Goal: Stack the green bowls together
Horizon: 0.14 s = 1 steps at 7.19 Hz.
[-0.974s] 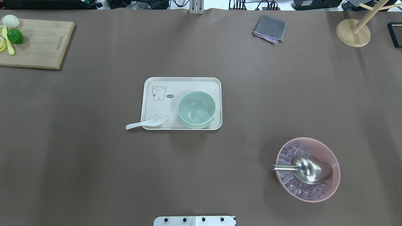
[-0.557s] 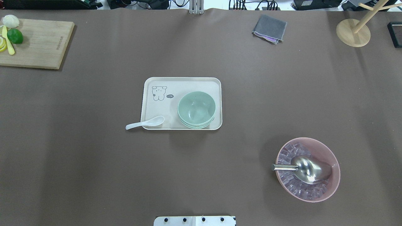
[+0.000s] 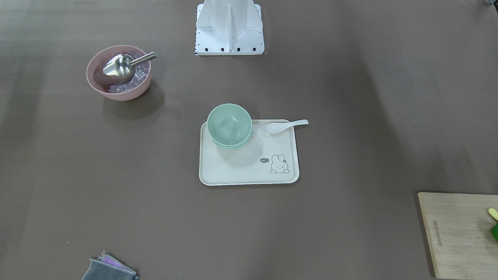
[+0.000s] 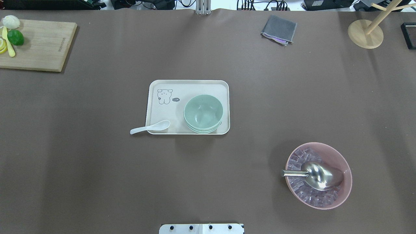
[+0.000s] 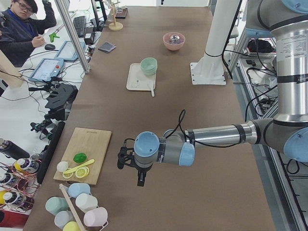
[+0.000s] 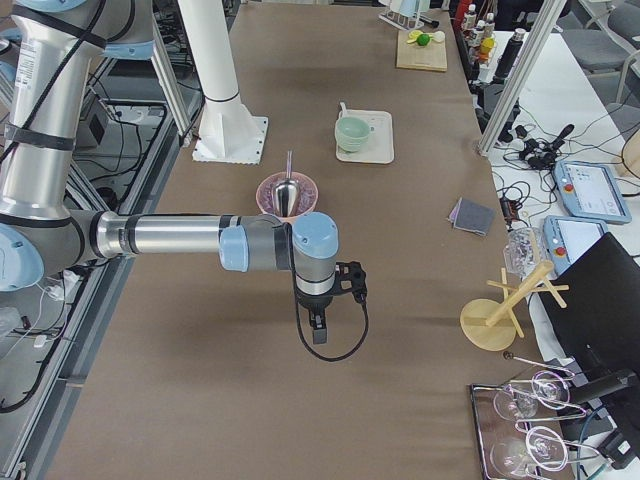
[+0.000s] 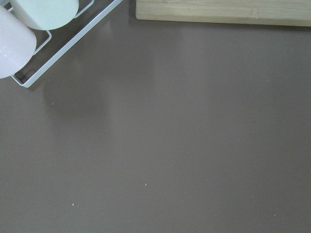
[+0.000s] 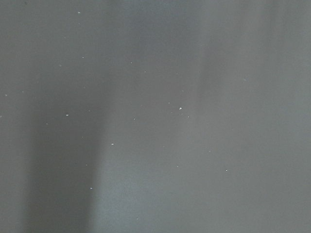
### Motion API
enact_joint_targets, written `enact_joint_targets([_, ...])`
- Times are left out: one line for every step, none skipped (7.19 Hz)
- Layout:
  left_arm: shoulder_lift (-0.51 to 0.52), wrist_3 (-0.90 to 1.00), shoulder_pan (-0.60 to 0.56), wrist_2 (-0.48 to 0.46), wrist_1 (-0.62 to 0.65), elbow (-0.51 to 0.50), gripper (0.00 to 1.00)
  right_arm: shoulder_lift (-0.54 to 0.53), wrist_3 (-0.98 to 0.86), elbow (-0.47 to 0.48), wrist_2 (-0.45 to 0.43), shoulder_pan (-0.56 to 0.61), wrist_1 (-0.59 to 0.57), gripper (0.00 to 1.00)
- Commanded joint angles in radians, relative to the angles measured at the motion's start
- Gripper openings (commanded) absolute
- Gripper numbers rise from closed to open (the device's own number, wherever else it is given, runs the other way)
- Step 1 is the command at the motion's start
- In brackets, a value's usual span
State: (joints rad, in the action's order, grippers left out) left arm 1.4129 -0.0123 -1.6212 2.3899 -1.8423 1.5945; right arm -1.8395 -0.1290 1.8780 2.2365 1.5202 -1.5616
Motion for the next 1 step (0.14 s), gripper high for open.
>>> enact_joint_targets([0.000,0.000,0.000,0.000,0.000,-0.001,0.98,0.000,-0.003,-0.011,0.000,0.000,0.000,1.00])
